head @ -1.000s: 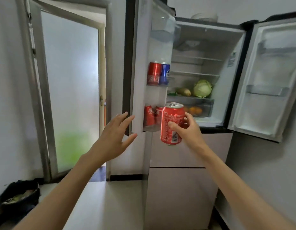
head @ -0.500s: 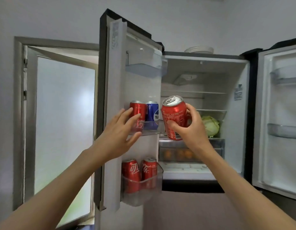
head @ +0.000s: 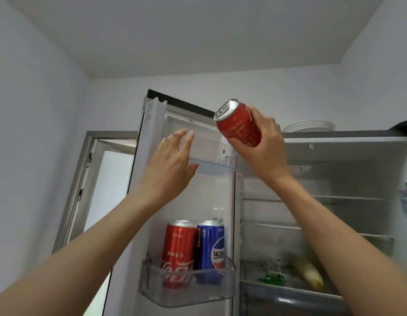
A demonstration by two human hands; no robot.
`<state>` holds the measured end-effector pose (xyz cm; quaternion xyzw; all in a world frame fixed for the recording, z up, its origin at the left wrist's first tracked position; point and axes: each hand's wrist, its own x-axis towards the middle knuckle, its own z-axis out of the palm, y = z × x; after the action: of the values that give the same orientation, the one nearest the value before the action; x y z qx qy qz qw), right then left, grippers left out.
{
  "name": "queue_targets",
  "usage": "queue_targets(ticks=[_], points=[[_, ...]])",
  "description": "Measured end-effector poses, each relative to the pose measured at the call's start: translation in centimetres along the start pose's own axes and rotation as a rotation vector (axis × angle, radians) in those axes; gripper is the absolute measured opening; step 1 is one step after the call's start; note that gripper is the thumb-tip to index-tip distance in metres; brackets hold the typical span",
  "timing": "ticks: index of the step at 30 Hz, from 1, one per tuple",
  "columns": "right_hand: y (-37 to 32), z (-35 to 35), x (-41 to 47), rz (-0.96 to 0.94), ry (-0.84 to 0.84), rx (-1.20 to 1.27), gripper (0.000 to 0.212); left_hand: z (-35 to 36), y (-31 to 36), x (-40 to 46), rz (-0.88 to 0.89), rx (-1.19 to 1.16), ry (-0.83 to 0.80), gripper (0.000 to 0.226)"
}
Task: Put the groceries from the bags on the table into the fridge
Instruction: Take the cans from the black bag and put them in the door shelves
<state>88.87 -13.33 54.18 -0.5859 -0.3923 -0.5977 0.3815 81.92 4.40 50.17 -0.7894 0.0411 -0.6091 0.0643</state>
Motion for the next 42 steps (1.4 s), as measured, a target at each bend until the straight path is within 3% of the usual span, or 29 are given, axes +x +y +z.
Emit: queue_targets(ticks=[3, 10, 16, 21, 24, 27, 32, 38, 42], points=[[0.5, 1.0, 3.7, -0.058, -0.074, -0.025, 0.070, 0.5, -0.4, 0.7, -0.018, 0.027, 0.066, 0.064], [-0.1, 3.1, 7.7, -0.154, -0.524, -0.075, 0.059, 0.8, -1.2, 1.4, -0.010, -0.078, 0.131, 0.060], [1.6, 4.5, 7.2, 0.184, -0.764, 0.354, 0.050, 1.0, -1.4, 1.5, 0.005, -0.147, 0.142, 0.061], [1.9, 4.6, 7.3, 0.274, -0.878, 0.416, 0.049, 1.2, -1.5, 1.6, 0.006, -0.173, 0.142, 0.061], [2.1, 4.8, 6.8, 0.279, -0.846, 0.420, 0.047, 1.2, -1.6, 1.5, 0.006, -0.183, 0.140, 0.060], [2.0, 4.9, 5.5, 0.244, -0.710, 0.403, 0.030, 1.4, -1.6, 1.5, -0.007, -0.198, 0.154, 0.060], [1.2, 5.5, 4.1, 0.200, -0.553, 0.317, 0.028, 1.5, -1.3, 1.3, -0.026, -0.181, 0.154, 0.059], [0.4, 5.6, 0.1, -0.047, -0.366, -0.042, 0.041, 1.7, -1.1, -0.9, -0.007, -0.143, 0.105, 0.064], [0.4, 5.3, -3.4, -0.120, -0.312, -0.085, 0.055, 2.1, -1.0, -3.9, -0.068, -0.084, 0.047, 0.064]])
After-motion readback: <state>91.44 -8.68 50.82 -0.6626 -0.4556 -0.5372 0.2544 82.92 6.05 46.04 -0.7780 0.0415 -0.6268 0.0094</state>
